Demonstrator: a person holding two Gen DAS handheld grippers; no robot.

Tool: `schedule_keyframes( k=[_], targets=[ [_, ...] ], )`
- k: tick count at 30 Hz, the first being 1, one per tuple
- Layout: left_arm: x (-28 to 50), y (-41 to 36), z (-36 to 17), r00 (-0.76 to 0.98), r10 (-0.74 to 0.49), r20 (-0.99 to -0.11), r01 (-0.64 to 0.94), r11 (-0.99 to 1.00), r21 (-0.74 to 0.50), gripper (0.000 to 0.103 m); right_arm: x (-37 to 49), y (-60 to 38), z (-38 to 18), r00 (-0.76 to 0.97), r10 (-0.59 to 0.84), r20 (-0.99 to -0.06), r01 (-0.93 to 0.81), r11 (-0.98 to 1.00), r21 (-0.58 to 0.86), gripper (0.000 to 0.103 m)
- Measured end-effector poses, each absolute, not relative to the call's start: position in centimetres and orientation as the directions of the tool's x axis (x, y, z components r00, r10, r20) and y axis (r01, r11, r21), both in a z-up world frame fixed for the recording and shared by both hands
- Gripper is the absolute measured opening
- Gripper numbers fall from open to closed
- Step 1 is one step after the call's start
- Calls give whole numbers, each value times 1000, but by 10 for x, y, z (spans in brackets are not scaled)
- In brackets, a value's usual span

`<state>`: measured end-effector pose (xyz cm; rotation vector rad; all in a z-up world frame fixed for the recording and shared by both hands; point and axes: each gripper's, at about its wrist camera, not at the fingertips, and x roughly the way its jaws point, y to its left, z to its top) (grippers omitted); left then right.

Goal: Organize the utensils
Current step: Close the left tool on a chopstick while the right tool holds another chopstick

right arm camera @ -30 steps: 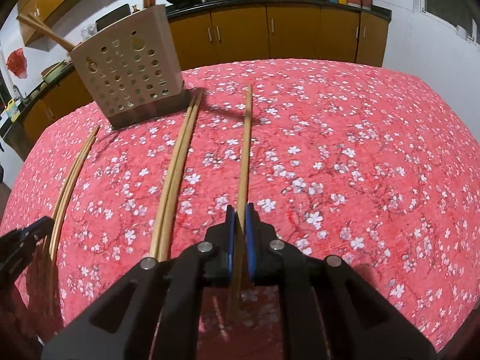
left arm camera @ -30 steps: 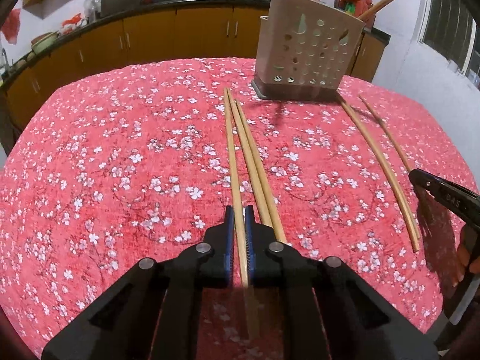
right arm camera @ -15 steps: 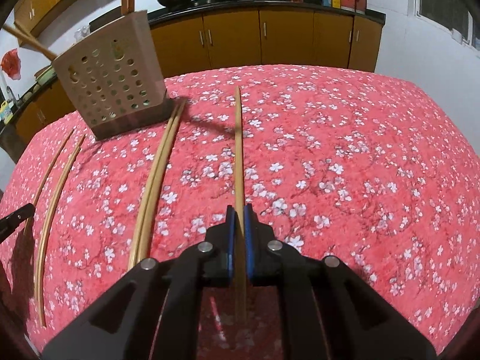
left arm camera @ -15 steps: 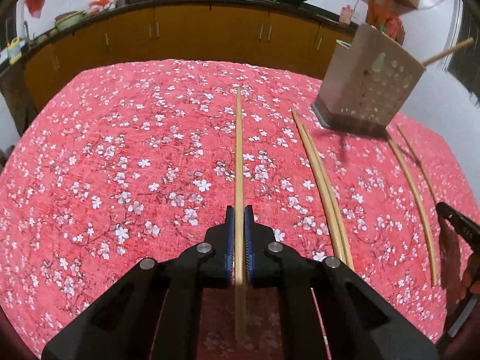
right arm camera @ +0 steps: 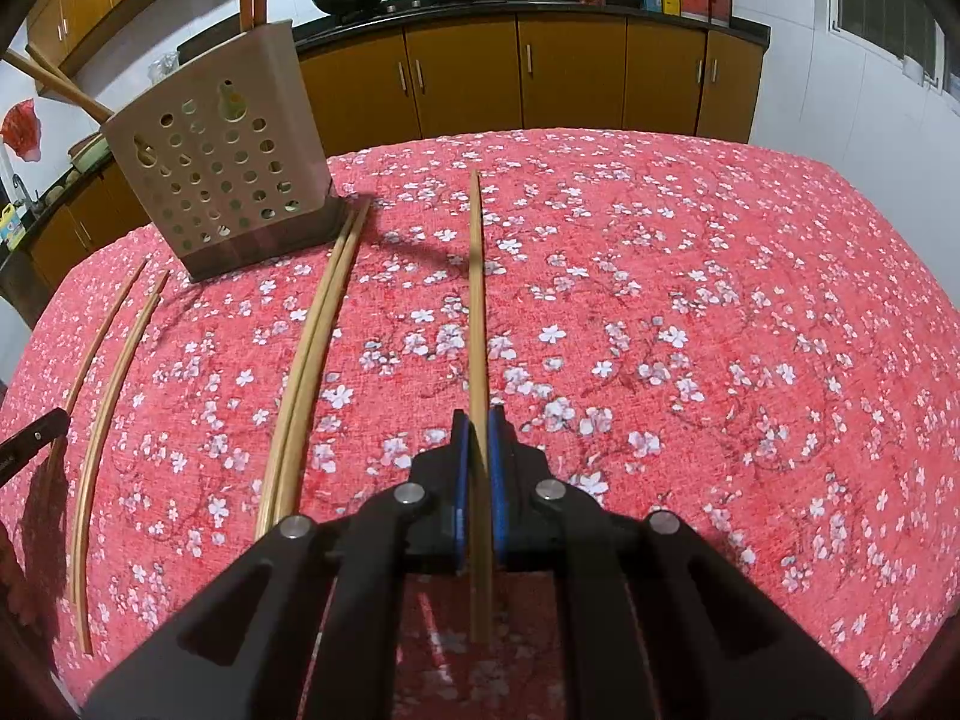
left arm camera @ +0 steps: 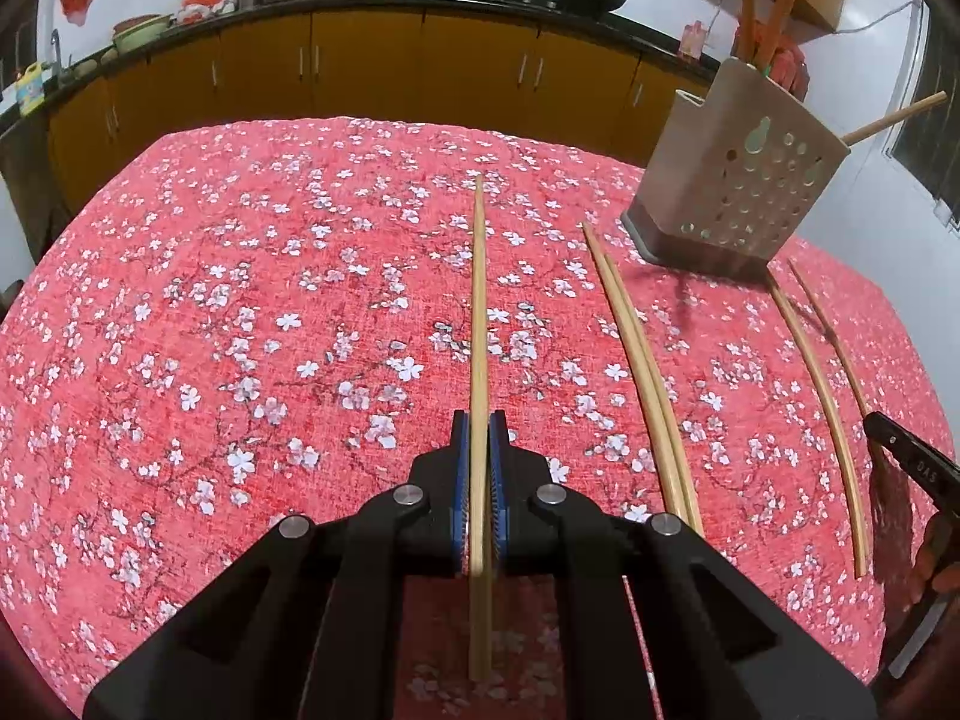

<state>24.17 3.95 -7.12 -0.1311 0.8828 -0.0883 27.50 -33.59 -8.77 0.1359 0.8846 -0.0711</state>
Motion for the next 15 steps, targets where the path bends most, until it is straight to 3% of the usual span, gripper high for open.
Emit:
schedule_keyframes(
  k=[15],
  targets=[
    [239,41,-71,633,-142,-761,19,985,-169,8,274,-336,-88,632,-5,-775,120,989,92,8]
  ],
)
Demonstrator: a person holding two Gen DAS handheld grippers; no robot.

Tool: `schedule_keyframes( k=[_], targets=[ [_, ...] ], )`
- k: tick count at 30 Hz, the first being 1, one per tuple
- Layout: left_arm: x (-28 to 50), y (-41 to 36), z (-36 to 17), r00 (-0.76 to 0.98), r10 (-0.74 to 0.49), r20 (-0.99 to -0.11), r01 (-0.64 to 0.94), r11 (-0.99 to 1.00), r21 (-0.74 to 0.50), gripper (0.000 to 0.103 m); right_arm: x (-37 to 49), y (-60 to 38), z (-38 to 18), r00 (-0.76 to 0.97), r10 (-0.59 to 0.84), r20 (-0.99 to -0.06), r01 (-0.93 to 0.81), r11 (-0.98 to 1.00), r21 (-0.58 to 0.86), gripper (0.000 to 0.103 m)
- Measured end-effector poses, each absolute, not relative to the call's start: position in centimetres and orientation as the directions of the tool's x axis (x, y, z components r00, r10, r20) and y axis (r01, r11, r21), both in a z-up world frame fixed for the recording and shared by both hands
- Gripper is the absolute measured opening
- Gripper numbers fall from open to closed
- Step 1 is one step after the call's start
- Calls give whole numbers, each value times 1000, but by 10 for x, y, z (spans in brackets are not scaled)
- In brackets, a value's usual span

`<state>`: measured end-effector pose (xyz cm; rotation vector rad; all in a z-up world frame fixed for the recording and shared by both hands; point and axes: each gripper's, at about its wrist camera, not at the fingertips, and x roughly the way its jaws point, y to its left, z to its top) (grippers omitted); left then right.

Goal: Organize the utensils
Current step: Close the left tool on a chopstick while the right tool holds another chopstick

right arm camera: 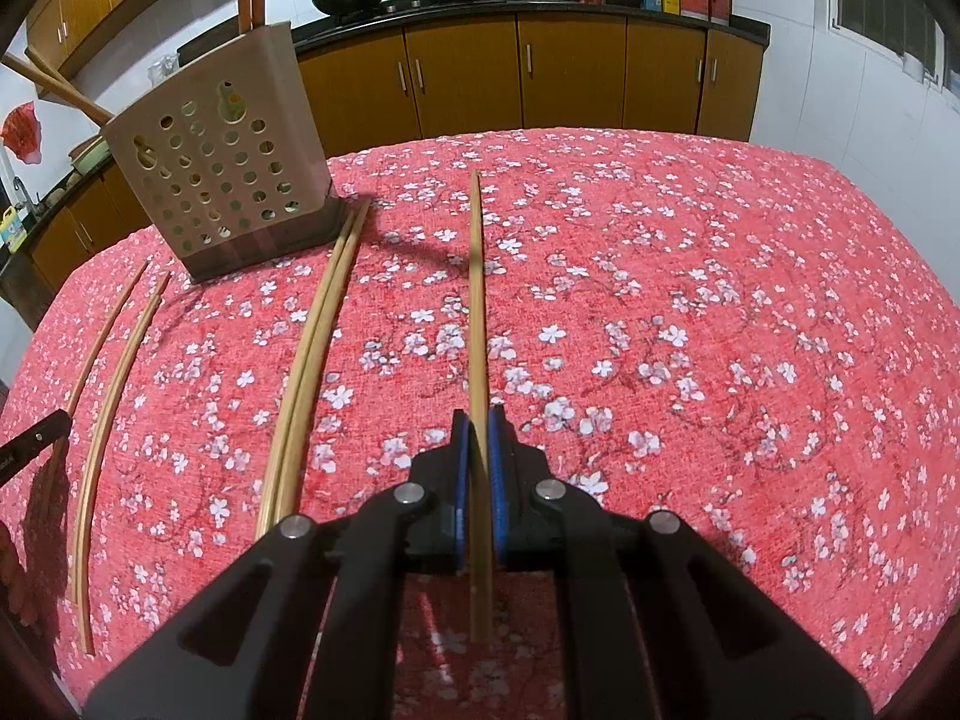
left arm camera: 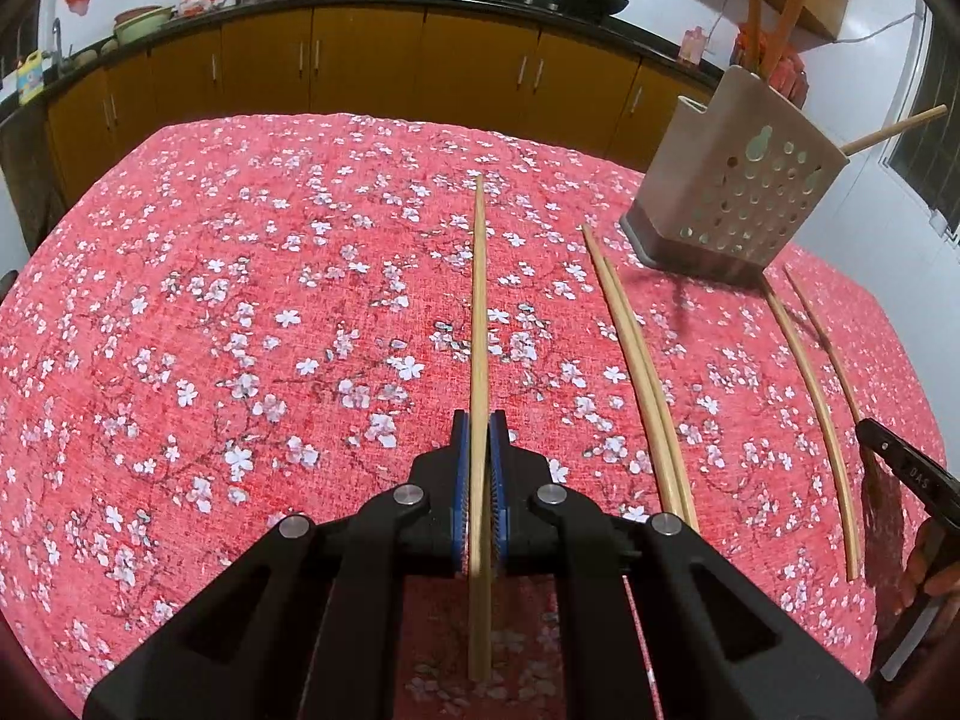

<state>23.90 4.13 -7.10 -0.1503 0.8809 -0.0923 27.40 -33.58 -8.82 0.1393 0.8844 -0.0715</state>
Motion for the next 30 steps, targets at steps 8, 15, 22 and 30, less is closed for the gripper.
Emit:
schedule_keyframes(
  k=[8,15,22,30],
  targets=[
    [237,36,-71,632,-116,-766,23,991,-132,8,270,-335,-87,632,-4,-775,120,988,93,8],
    [236,36,-71,633,-124,-765,22,990,-142,8,269,-335,-87,632,-2,-775,120,988,95,8],
    [237,41,-71,633,-149,-759,17,984,-179,8,270,-335,-88,632,0,-775,120,988,98,8],
    [230,36,-70,634,-118,-764,27,991,-130,8,269,-336,-88,631,-7,-776,124,988,92,8]
  ],
)
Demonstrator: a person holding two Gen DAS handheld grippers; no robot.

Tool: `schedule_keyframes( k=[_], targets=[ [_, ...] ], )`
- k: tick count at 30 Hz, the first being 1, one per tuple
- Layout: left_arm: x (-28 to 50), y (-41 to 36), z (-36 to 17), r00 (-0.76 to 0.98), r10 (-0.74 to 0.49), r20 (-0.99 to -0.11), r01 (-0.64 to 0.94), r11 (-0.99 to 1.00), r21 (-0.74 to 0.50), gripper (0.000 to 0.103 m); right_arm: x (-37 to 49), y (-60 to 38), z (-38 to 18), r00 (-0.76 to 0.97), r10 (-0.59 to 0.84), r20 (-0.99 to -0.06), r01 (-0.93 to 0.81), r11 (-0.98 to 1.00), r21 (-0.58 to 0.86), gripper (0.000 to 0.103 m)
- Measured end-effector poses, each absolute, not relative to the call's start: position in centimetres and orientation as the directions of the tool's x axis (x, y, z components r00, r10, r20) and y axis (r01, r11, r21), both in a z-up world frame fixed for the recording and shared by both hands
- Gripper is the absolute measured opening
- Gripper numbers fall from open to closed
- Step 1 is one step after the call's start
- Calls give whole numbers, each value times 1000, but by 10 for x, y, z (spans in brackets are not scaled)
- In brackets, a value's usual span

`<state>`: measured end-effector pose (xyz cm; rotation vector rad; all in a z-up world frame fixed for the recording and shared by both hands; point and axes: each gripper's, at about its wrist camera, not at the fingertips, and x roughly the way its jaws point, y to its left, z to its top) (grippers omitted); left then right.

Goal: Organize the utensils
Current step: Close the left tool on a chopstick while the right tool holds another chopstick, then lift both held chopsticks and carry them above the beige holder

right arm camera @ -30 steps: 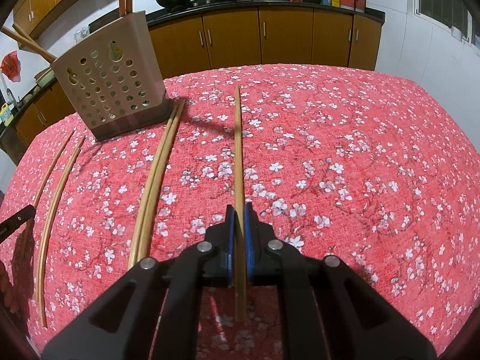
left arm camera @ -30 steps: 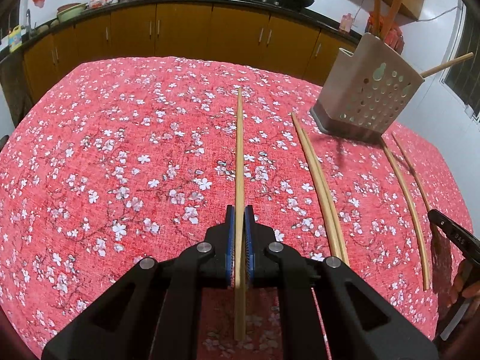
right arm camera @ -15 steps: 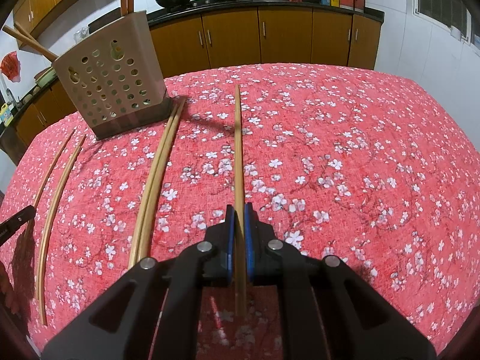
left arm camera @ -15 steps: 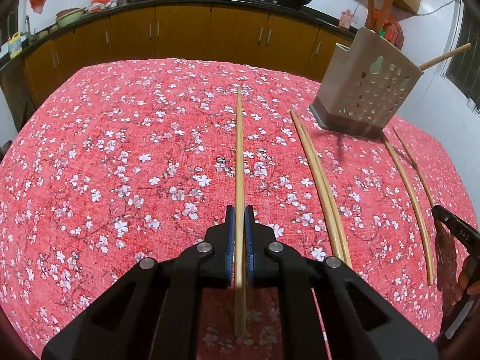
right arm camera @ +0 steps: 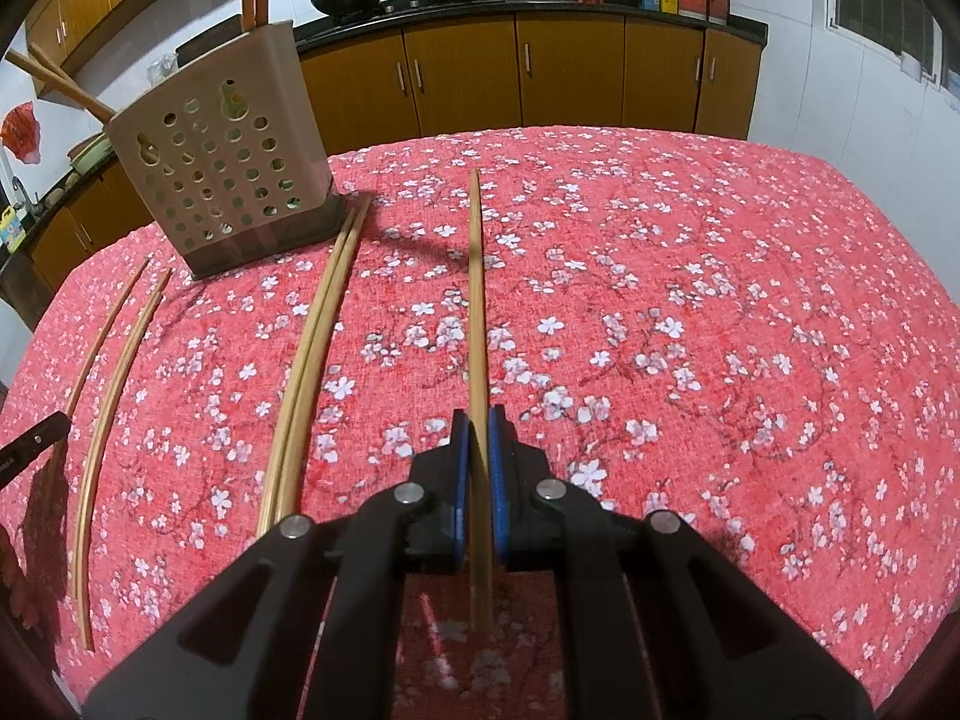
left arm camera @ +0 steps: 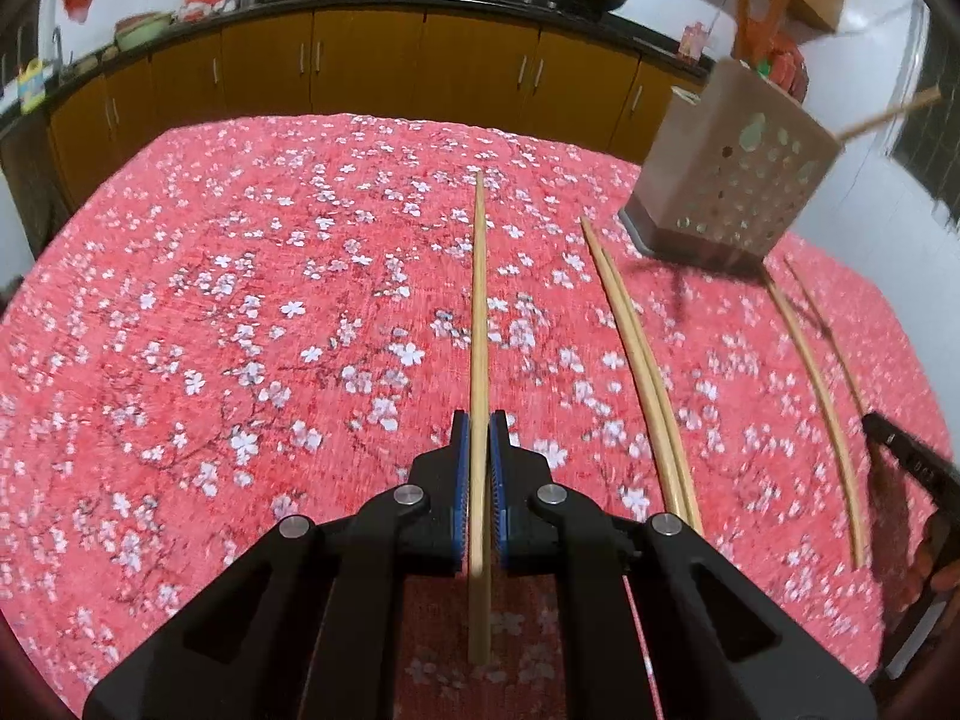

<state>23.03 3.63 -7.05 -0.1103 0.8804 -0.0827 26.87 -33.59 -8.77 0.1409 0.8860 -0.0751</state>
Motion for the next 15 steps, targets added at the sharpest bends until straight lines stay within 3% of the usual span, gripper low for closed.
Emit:
schedule_keyframes(
  k=[9,15],
  targets=[
    [230,34,-71,630,-101,-770,43,995,-95,7,264,-340,-84,639,18,-769,124,984,125,8],
    [224,40,-43,679,-118,-724,49,992,-115,7,251,-349,-47,719,23,-694,120,980,157,8]
  ],
)
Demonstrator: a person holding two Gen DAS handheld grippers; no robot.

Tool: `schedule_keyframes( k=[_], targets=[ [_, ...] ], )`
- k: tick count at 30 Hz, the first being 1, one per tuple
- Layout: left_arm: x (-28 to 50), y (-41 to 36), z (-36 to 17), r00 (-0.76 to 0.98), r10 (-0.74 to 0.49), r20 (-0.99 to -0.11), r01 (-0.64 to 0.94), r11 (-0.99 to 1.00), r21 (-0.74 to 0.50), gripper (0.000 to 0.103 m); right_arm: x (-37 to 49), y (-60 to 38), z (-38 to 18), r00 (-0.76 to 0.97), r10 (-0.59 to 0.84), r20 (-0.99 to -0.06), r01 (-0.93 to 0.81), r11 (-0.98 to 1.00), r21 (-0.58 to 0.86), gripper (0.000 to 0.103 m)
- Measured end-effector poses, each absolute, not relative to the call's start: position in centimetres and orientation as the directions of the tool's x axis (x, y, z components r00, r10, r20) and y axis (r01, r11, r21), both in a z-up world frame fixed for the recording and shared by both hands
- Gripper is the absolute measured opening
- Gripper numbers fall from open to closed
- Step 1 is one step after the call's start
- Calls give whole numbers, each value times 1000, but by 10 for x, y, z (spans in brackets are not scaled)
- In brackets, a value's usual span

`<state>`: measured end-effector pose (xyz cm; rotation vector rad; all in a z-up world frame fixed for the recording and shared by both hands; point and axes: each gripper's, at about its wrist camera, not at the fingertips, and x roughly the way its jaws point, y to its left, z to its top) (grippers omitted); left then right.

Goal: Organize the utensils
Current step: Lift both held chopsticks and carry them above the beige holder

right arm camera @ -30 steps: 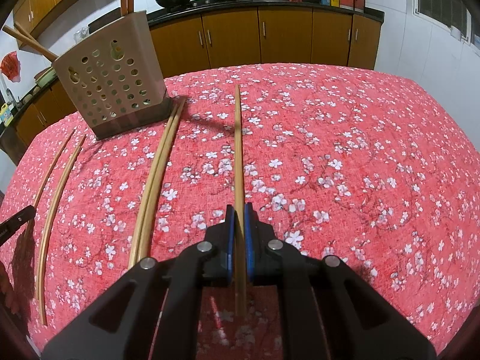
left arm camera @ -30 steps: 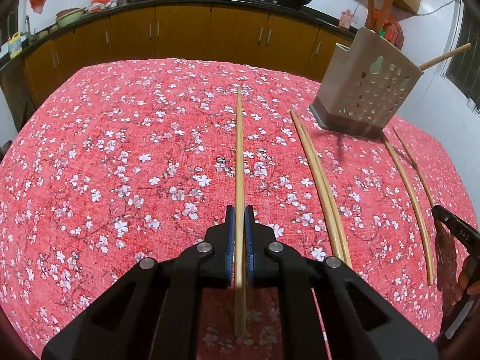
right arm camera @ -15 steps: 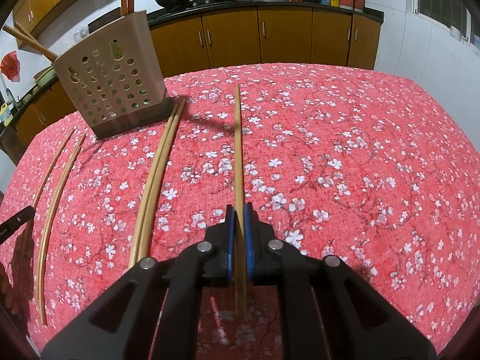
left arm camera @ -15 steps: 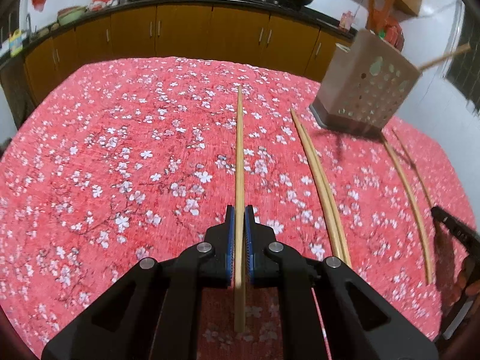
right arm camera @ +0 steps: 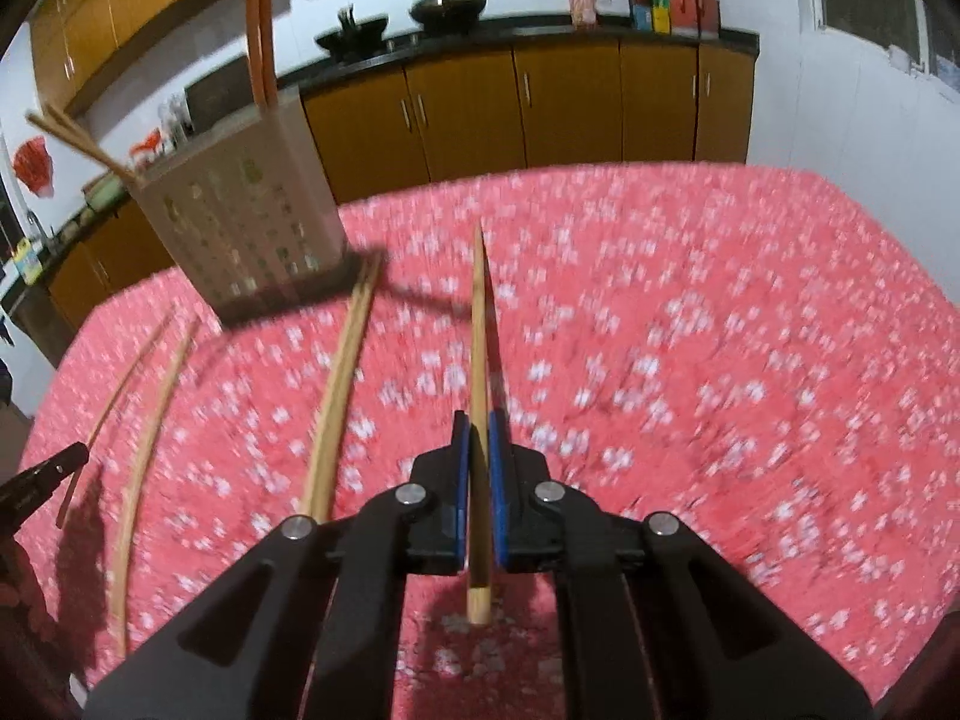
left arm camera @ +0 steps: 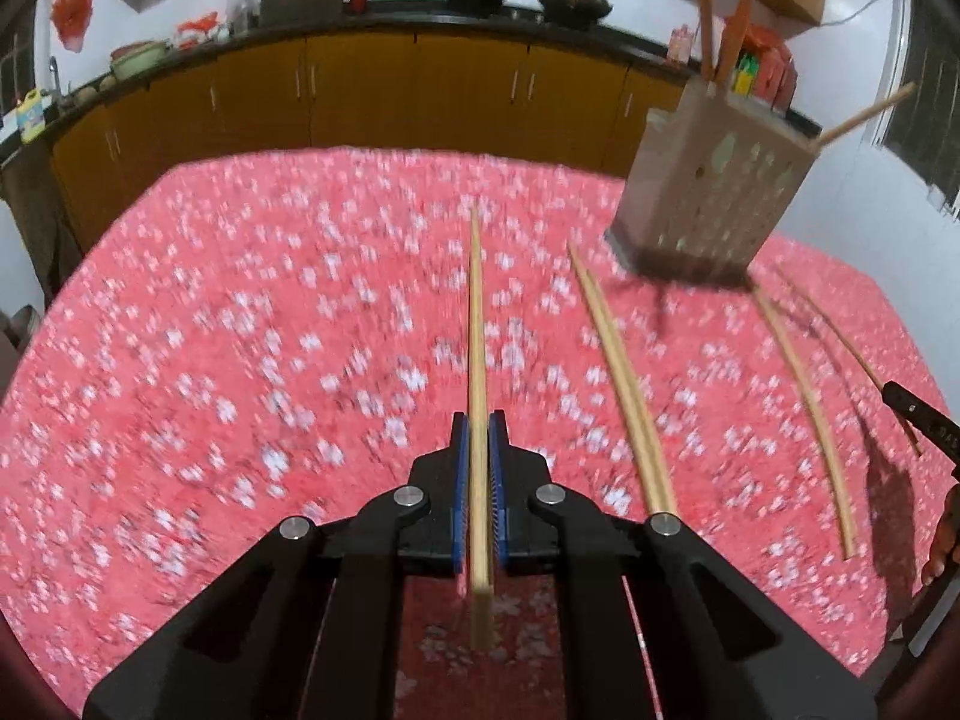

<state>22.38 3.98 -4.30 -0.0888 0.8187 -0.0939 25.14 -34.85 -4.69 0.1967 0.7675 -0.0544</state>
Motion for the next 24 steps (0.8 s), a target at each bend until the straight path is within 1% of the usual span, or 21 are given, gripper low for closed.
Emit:
schedule_keyframes(
  k=[6,12,17,24],
  targets=[
    [219,44,1,759,-135,-637,63,989,-134,7,243,-352,-4,796,15,-606,109,980,167,8],
    [215,46,41,821,-166,-547,85,982,-170,7,238,-353,24,846,6,-533,104,979,175,8],
    [214,45,56,840,-184,-511,98,977,-190,7,235,-353,37,867,0,-498,101,979,176,8],
    [213,46,71,862,-178,-475,105,979,-178,7,232,-349,61,900,6,-437,77,982,172,8]
  ],
)
